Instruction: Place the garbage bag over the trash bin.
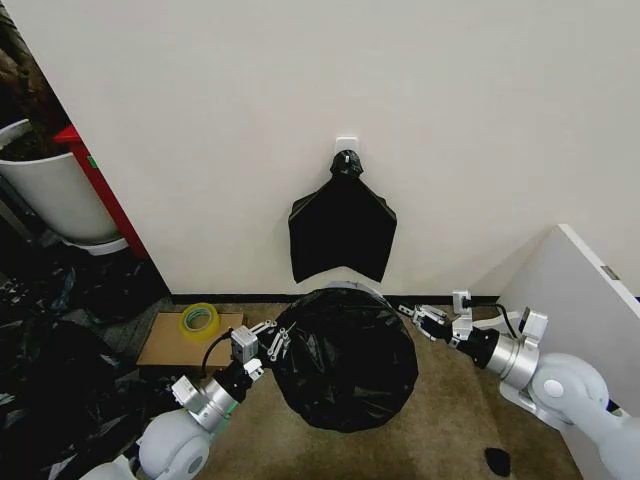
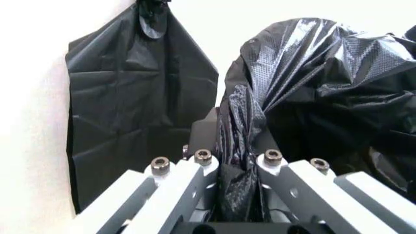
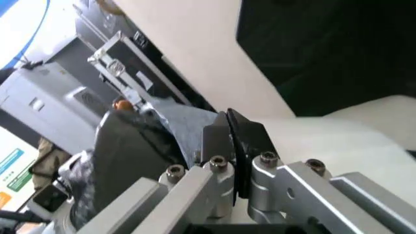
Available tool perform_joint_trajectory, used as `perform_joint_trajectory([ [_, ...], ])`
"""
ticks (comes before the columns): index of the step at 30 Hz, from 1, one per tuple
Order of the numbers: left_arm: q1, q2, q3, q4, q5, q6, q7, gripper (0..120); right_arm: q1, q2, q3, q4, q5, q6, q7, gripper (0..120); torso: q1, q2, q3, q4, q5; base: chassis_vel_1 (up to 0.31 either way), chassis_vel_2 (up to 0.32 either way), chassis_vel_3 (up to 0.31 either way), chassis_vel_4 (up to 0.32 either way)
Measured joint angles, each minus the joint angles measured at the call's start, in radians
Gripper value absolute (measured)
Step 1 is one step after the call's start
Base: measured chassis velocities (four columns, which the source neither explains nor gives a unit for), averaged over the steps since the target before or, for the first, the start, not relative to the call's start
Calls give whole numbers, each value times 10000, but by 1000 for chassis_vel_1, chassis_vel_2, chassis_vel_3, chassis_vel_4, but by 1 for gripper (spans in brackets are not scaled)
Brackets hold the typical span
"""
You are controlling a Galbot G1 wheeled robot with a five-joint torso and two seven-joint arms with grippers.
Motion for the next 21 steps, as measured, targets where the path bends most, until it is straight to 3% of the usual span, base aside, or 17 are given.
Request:
perform_joint_trajectory([
  [3,2,0,0,-15,12,-1,1,4,-13,-63,88,58,153,-3,4,0,0,0,0,0,0,0,0,0,0],
  [6,3,0,0,-29,25,-1,4,4,-35,-112,116,129,242,-33,-19,10,0,0,0,-1,-1,0,0,0,0],
  [14,52,44,-47,-54,51,-33,28,4,-63,-105,-44,174,62,-84,-102,43,0,0,0,0,0,0,0,0,0],
  [19,31,45,-36,-54,51,-38,36,4,-101,-137,-70,163,-66,-114,-197,56,0,0,0,0,0,0,0,0,0],
  [21,-6,33,0,-35,48,-39,36,4,-112,-172,-78,155,-119,-147,-295,68,0,0,-1,0,0,0,0,0,0],
])
